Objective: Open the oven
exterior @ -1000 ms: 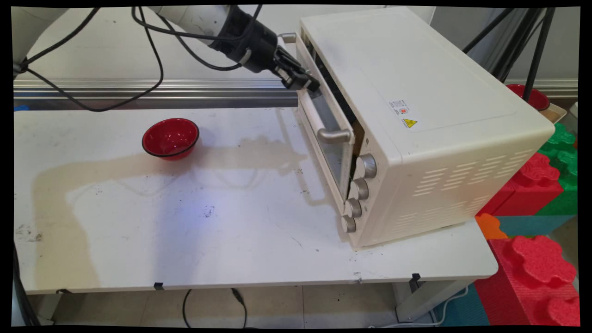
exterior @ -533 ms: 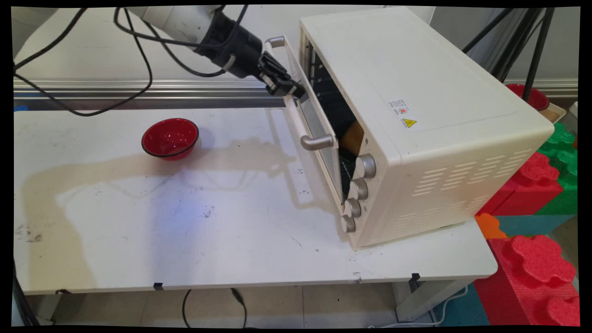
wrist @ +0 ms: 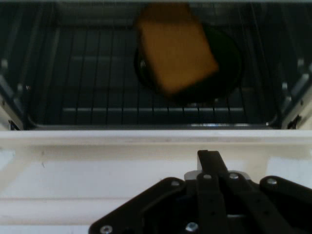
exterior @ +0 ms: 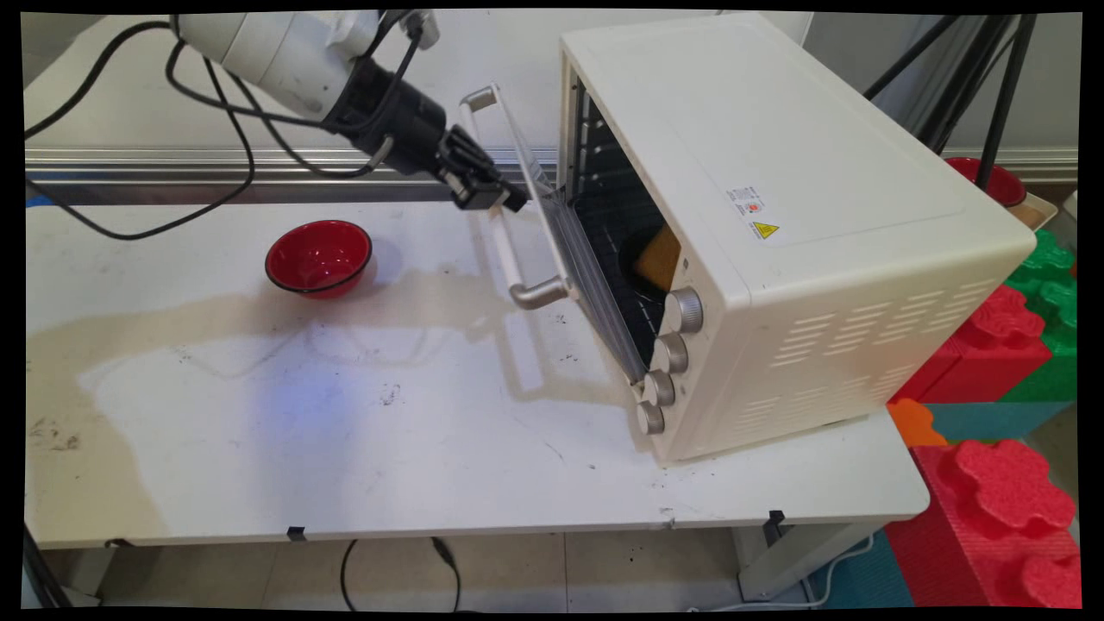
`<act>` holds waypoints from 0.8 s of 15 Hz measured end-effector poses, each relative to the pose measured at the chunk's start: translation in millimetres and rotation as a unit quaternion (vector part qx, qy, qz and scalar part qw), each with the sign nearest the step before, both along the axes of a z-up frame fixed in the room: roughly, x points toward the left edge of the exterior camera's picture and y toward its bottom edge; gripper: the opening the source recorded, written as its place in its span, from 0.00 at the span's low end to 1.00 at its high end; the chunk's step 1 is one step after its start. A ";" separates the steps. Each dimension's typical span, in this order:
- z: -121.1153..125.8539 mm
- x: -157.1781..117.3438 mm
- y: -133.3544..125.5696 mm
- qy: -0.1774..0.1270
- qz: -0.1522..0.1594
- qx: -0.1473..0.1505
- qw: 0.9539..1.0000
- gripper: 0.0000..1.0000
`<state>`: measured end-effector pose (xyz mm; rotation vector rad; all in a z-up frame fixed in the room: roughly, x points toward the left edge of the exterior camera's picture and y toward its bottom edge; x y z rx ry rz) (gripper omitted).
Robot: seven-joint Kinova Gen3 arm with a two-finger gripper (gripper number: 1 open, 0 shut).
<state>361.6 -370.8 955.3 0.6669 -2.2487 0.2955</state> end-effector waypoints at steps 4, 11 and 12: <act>-14.5 8.7 10.5 -0.012 -0.007 0.010 1.000 0.00; -39.9 17.8 22.1 -0.029 -0.016 0.025 0.999 0.00; -44.5 18.7 23.4 -0.032 -0.017 0.028 0.999 0.00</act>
